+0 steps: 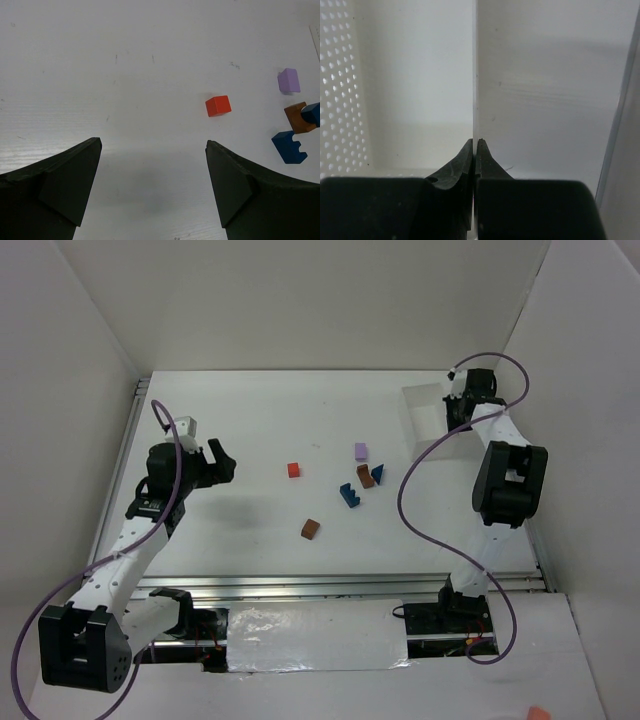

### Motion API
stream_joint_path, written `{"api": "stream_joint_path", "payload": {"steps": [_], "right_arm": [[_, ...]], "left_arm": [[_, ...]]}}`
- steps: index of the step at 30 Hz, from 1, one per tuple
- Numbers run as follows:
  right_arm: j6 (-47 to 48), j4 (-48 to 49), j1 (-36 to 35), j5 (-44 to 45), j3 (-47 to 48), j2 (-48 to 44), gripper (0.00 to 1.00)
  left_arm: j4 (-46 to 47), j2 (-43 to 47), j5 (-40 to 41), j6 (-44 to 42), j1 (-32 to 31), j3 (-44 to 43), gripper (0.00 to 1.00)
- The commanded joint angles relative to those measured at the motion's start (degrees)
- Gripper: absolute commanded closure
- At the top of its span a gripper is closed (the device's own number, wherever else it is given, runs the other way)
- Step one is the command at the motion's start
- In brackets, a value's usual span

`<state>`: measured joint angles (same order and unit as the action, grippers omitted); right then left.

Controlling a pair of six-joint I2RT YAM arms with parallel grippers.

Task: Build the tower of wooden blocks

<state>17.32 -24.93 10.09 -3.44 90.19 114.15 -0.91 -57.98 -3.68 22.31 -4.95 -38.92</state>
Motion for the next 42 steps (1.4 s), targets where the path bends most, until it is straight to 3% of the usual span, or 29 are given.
{"api": "stream_joint_path", "payload": {"steps": [1,11,13,15,19,22,24,26,32,36,42], "right_arm": [[-1.50,1.89,1.07,3.26,2.80,0.20,1.00],[0.34,4.18,5.21,5.73,-1.24,-3.23,0.96],[0.52,3.40,5.38,5.29,-1.07,-3.32,0.86],[0.96,1.91,5.38,4.24,0.15,-3.14,0.63],[0.35,-0.46,5.29,2.14,1.91,-4.02,0.51],[0.26,-4.32,3.98,1.68,3.85,-5.95,0.36],[0.26,-5.56,1.44,2.03,4.99,-8.58,0.10],[-0.88,-6.97,-2.24,3.26,5.78,-10.86,0.00],[-14.49,-11.54,-12.89,6.61,8.24,-10.18,0.00],[-25.47,-7.35,-19.91,4.50,3.60,-9.21,0.00],[-28.92,-9.69,-27.12,2.73,8.06,-1.14,0.03]], "left_arm": [[1.08,1.02,-0.45,-1.74,0.20,-2.66,0.01],[-0.15,2.25,0.43,-1.83,0.12,-2.13,0.01],[-0.15,1.99,0.26,-1.91,0.12,-2.30,0.01],[-0.23,1.73,0.26,-1.91,0.20,-2.48,0.01],[-0.67,1.11,0.26,-2.00,0.12,-2.83,0.01],[-0.32,1.37,0.26,-1.92,0.20,-2.74,0.01],[-0.24,1.29,0.08,-1.91,0.20,-2.83,0.01],[0.29,1.37,-0.45,-1.56,0.20,-2.74,0.01],[2.84,1.02,-2.82,-0.68,0.20,-1.95,0.01],[2.58,0.50,-3.52,-0.68,0.12,-2.04,0.01],[4.33,0.41,-4.75,-0.60,0.20,-0.81,0.01]]}}
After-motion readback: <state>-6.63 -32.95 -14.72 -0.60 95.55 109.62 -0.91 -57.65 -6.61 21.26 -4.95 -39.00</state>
